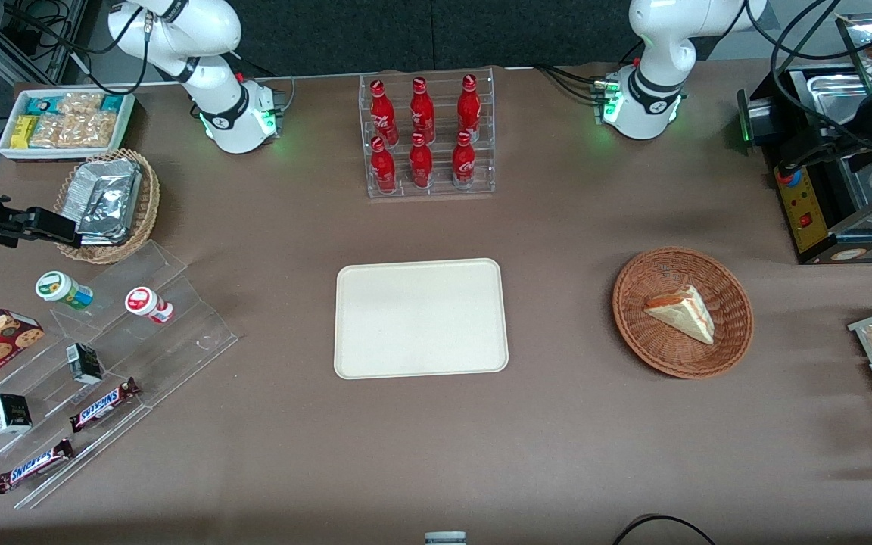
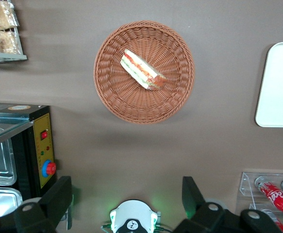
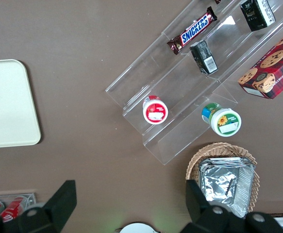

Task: Place sandwich from basket to tray
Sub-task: 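Move the left gripper down over the wrapped sandwich in the wicker basket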

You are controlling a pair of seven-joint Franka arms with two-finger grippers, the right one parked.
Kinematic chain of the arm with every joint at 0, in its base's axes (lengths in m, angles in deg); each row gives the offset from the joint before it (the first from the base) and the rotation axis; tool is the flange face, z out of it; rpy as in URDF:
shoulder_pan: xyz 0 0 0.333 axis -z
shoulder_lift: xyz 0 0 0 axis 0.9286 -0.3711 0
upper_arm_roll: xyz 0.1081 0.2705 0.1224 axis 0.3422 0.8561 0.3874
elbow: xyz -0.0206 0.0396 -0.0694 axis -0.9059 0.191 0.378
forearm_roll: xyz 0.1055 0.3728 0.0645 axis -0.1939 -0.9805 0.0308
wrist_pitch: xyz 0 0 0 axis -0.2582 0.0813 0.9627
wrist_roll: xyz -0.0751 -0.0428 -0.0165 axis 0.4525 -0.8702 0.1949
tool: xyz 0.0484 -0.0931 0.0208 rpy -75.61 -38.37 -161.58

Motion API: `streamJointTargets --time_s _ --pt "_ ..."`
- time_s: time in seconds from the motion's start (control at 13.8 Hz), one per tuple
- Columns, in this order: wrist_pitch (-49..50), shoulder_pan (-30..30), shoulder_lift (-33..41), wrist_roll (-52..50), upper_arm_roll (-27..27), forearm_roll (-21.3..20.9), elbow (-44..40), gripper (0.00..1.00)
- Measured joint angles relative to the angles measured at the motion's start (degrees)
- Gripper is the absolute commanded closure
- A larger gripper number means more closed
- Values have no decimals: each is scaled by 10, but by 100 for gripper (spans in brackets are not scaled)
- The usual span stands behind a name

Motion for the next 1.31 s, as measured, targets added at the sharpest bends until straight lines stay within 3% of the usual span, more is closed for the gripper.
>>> streamJointTargets --time_s 0.29,0.44,0.58,0.95,1.31 --pt "0 -1 -1 -6 1 -3 1 0" --pt "-3 -2 -14 -58 3 -19 6 0" --pt "-40 -2 -53 -165 3 -39 15 0" --pt "-207 -1 -161 -520 3 -30 50 0" --pt "-422 0 -186 -682 3 5 160 0"
